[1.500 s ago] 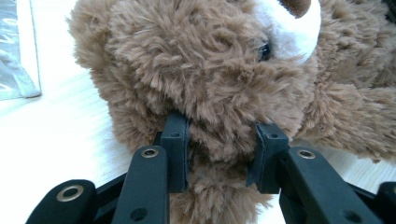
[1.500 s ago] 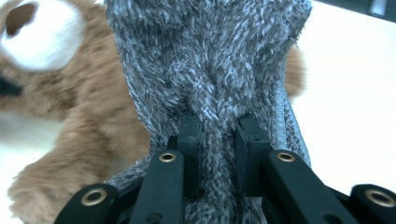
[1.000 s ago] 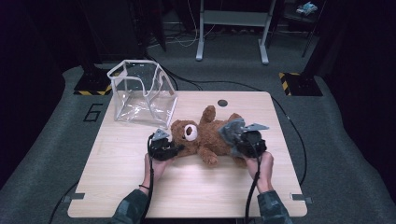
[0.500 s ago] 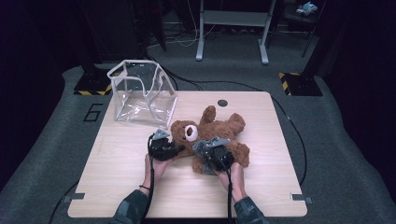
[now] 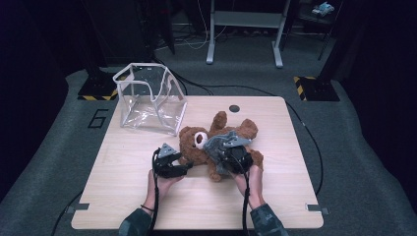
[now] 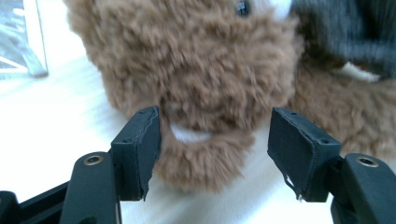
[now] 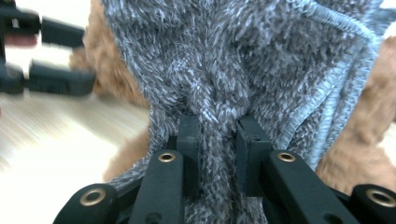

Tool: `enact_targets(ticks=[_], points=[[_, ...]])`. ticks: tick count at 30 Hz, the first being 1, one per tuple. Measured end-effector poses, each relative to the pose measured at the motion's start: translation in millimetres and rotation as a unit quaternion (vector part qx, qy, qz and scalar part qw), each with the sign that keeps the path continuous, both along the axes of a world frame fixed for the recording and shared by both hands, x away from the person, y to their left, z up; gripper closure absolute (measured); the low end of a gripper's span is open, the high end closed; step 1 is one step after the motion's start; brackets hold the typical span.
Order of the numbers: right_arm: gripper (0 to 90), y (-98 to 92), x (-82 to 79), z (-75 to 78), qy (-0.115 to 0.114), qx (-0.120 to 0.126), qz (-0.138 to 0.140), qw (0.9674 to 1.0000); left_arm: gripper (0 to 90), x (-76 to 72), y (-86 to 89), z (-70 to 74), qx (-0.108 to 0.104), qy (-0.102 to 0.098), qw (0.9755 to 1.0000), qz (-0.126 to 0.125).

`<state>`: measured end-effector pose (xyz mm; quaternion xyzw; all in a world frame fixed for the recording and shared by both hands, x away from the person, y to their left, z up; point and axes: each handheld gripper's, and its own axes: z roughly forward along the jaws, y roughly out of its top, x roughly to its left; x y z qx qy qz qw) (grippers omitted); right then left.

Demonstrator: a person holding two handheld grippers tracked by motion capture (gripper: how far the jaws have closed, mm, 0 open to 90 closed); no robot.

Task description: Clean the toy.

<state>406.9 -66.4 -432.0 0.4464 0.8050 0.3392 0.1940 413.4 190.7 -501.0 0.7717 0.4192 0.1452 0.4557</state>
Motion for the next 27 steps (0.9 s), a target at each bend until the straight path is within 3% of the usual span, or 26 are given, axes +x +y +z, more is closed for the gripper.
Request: enact_targets(ticks=[2,6,10,12,15,18,22,23,26,27], points=[[74.7,4.5,0.0,5.9,-0.009,0.004,0.005,0.9999,31.5,-7.5,-1.3,-2.8,0.018,0.001,0.9998,-0.003],[74.6,10.6,-0.6,9.7,-0.014,0.007,0.007,0.9999,33.2,-10.1,-3.0,-6.6,0.033,-0.002,0.9994,0.006],[74.4,22.3,-0.2,12.0,-0.011,0.011,0.021,0.9997,54.6,-5.3,-3.7,-11.3,0.043,0.001,0.9989,0.018],[74.4,27.7,2.2,10.6,-0.015,0.001,0.026,0.9995,65.0,-3.8,-3.0,-12.4,0.042,-0.001,0.9989,0.022],[74.2,30.2,14.9,1.8,-0.001,-0.009,0.011,0.9999,75.3,-1.0,-1.3,-13.5,0.027,-0.001,0.9995,0.018],[74.2,29.3,19.4,-2.5,0.003,-0.013,0.002,0.9999,78.5,0.4,-1.0,-12.2,0.018,0.001,0.9997,0.016],[74.2,34.8,9.7,6.5,-0.011,-0.007,0.008,0.9999,80.9,1.9,-1.2,-6.4,0.009,-0.002,0.9999,0.012],[74.1,43.6,1.5,14.0,-0.023,-0.004,0.027,0.9993,80.9,2.1,-2.2,-3.0,-0.014,0.003,0.9998,0.014],[74.1,55.5,-5.2,17.5,-0.027,-0.002,0.049,0.9985,81.3,2.9,-2.2,1.7,-0.019,0.002,0.9998,0.009],[74.0,68.0,-7.6,12.8,-0.024,-0.02,0.068,0.9972,81.4,3.3,-3.1,5.5,-0.019,-0.002,0.9998,0.01]])
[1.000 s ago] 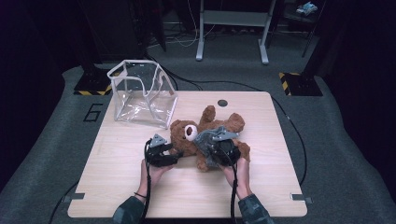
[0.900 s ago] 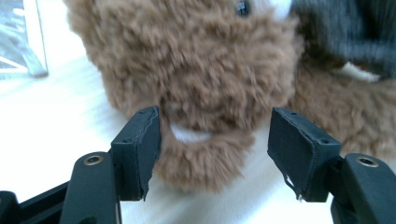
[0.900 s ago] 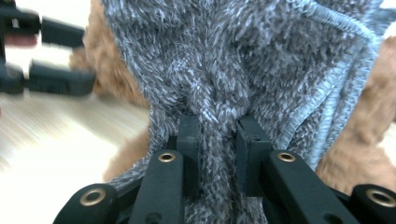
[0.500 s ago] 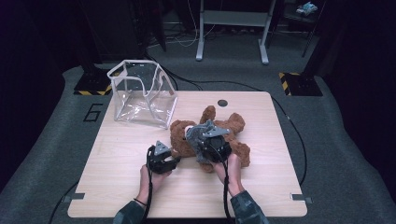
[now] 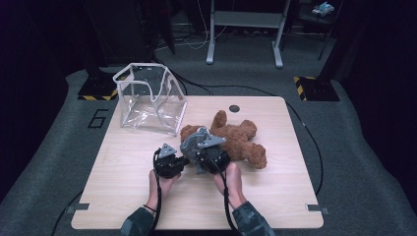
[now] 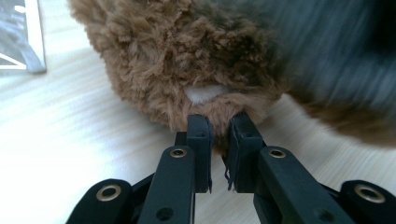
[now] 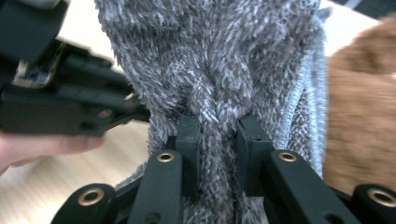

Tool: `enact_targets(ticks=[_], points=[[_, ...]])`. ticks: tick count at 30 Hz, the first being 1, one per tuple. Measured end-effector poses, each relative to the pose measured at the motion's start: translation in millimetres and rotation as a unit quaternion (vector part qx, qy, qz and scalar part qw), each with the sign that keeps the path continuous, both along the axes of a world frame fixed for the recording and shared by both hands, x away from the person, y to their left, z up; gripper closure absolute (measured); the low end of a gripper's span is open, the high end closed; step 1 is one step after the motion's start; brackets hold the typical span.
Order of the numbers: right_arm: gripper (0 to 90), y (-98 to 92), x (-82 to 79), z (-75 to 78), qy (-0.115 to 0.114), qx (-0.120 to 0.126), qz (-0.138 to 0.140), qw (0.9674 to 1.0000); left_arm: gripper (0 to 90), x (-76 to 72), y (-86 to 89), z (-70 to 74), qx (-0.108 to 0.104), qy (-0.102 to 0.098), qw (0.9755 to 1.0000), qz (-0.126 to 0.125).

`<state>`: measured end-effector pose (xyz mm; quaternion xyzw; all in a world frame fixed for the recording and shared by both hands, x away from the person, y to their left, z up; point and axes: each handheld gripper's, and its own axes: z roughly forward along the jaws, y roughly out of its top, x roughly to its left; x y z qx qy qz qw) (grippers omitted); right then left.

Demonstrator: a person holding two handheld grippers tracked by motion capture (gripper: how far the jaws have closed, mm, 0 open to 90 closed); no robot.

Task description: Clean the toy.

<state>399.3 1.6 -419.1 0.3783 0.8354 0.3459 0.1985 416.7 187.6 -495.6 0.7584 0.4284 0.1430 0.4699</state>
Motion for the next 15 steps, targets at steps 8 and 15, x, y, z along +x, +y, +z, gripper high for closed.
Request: enact_targets(ticks=[8,15], points=[[74.2,-3.7,10.4,-29.7,0.02,-0.034,-0.032,0.9987,82.3,5.3,4.2,0.2,-0.019,0.007,0.9998,0.008],[74.4,-47.7,13.7,-33.2,0.004,-0.043,-0.091,0.9949,82.3,6.3,5.9,-1.1,-0.033,0.009,0.9994,0.008]])
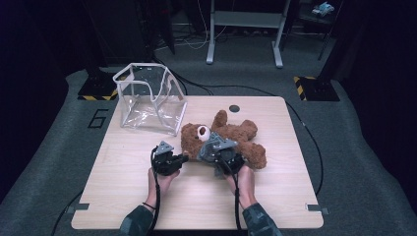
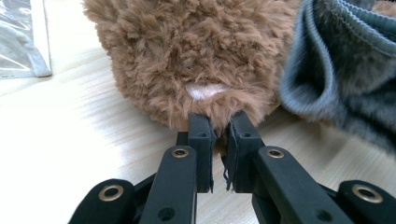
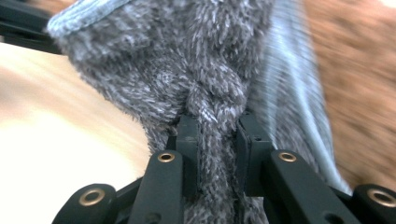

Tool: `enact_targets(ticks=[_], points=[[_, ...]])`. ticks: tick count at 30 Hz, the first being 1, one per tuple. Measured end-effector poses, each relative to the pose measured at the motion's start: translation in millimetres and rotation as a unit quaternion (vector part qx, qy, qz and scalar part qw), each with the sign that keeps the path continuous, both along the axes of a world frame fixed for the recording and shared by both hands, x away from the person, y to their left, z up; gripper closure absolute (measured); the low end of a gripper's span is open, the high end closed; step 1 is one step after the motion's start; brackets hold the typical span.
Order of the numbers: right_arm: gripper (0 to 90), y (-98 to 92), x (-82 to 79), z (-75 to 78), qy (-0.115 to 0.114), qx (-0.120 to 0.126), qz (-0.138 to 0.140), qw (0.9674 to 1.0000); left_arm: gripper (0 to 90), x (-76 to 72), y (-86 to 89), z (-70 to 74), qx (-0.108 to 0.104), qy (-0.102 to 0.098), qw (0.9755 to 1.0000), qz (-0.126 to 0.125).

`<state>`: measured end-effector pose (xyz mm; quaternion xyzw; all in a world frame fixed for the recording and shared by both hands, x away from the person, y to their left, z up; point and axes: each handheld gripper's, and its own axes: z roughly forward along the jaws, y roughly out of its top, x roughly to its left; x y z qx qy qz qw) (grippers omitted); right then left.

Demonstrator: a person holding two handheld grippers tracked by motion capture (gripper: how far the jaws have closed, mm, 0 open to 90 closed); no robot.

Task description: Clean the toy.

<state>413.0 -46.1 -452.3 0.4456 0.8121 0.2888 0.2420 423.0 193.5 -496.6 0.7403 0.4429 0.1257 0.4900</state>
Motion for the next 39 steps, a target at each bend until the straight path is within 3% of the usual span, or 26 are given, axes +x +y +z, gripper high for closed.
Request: enact_targets(ticks=[1,2,6,8,11,13,15,18,22,24,28,39], points=[[74.3,-7.3,-1.9,2.1,0.004,0.015,-0.01,0.9998,82.2,-0.7,-1.7,0.9,0.002,-0.003,1.0,-0.001],[74.3,-7.3,-1.9,2.1,0.004,0.015,-0.01,0.9998,82.2,-0.7,-1.7,0.9,0.002,-0.003,1.0,-0.001],[74.1,13.2,-12.8,14.3,-0.017,0.024,0.031,0.9991,82.2,0.3,-1.9,0.9,-0.002,0.001,1.0,-0.003],[73.9,28.4,-14.5,17.0,-0.013,0.034,0.053,0.9979,82.2,0.0,-1.7,1.0,0.002,0.0,1.0,-0.003],[74.0,46.7,-10.1,12.5,-0.014,0.01,0.079,0.9967,82.2,0.0,-2.1,0.6,0.0,0.003,1.0,0.002],[74.1,49.0,-5.5,7.1,-0.007,0.0,0.076,0.9971,82.1,1.3,-0.1,-1.1,0.0,0.006,1.0,0.002],[74.2,43.9,-4.4,4.5,0.001,0.006,0.053,0.9986,82.1,2.4,1.9,-2.8,-0.002,0.005,1.0,0.003],[74.3,24.7,-2.5,2.6,0.001,-0.005,0.033,0.9994,82.1,2.5,2.5,-4.1,-0.005,0.007,1.0,0.002],[74.4,-2.8,-0.9,3.4,-0.006,-0.007,-0.003,1.0,82.1,1.7,1.8,-3.0,-0.007,0.003,1.0,-0.001],[74.4,-12.4,-0.4,5.4,-0.012,-0.002,-0.011,0.9999,82.1,1.6,0.6,-1.8,-0.007,0.001,1.0,-0.004],[74.4,-20.7,-2.6,10.8,-0.028,-0.015,-0.018,0.9993,82.1,2.3,0.8,-0.8,-0.004,-0.002,1.0,-0.004],[74.5,-55.1,-6.2,19.3,-0.041,-0.004,-0.056,0.9976,82.1,6.2,4.5,-4.1,-0.015,0.007,0.9999,0.002]])
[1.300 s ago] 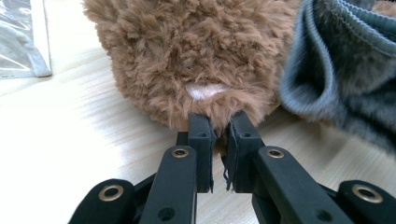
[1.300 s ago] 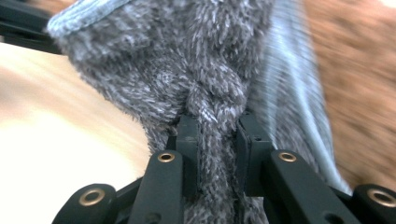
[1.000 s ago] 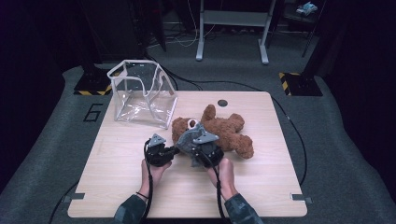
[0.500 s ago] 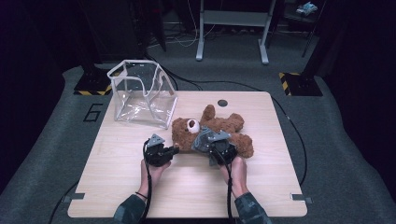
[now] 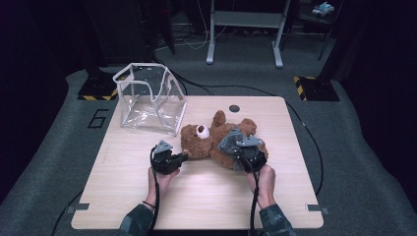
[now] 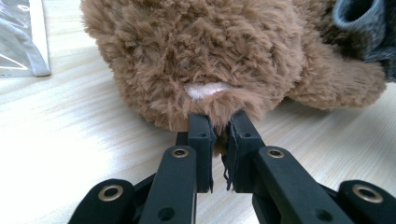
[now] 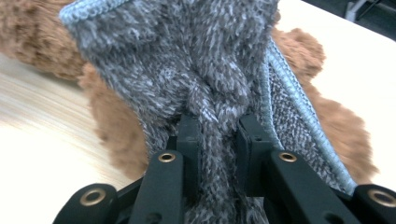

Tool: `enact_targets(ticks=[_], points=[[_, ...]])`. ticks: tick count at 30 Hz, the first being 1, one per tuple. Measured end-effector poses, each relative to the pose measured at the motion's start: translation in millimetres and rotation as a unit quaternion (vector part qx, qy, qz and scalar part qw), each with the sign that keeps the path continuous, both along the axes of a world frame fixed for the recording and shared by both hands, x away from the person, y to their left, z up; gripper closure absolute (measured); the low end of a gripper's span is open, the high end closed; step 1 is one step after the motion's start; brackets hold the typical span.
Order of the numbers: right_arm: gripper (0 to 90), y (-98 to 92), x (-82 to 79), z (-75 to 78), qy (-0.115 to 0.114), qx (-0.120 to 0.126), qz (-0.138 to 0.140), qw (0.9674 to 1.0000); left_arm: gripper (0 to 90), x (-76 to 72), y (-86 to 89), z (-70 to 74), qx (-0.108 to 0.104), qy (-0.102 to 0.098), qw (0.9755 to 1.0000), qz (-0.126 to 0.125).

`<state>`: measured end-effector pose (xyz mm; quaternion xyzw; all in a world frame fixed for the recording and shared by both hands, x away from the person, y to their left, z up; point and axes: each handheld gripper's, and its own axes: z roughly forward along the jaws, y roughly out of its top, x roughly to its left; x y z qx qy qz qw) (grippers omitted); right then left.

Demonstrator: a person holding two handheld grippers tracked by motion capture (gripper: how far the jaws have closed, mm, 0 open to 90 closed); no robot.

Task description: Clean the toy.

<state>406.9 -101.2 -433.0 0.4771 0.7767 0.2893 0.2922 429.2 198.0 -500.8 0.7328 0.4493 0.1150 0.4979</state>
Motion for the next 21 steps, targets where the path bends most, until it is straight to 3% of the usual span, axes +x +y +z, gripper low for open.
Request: enact_targets(ticks=[2,6,9,11,15,17,21], points=[[74.5,-5.7,-1.7,-1.0,-0.002,-0.009,-0.006,0.9999,82.1,-0.3,-0.3,0.0,-0.002,0.002,1.0,0.001],[74.5,-14.9,-3.3,-5.1,0.001,0.0,-0.017,0.9999,82.1,-0.1,-0.4,-0.2,-0.001,0.002,1.0,0.001],[74.6,-14.4,-4.8,-8.2,0.004,-0.003,-0.017,0.9998,82.1,-0.5,-0.7,-0.3,-0.002,0.002,1.0,0.001],[74.5,-13.3,-4.9,-10.6,0.007,0.007,-0.013,0.9999,82.1,-1.0,-1.2,-0.7,-0.003,0.004,1.0,0.001],[74.4,0.1,-4.7,-16.7,0.026,0.028,0.013,0.9992,82.0,-0.6,-1.5,-0.3,-0.002,0.004,1.0,0.0],[74.3,9.1,-2.7,-18.7,0.037,0.05,0.032,0.9976,82.1,-0.6,-1.4,-0.7,-0.006,0.004,1.0,0.0],[74.4,29.9,1.3,-22.1,0.048,0.067,0.057,0.995,82.1,0.0,-0.7,-1.7,-0.006,0.004,1.0,-0.002]])
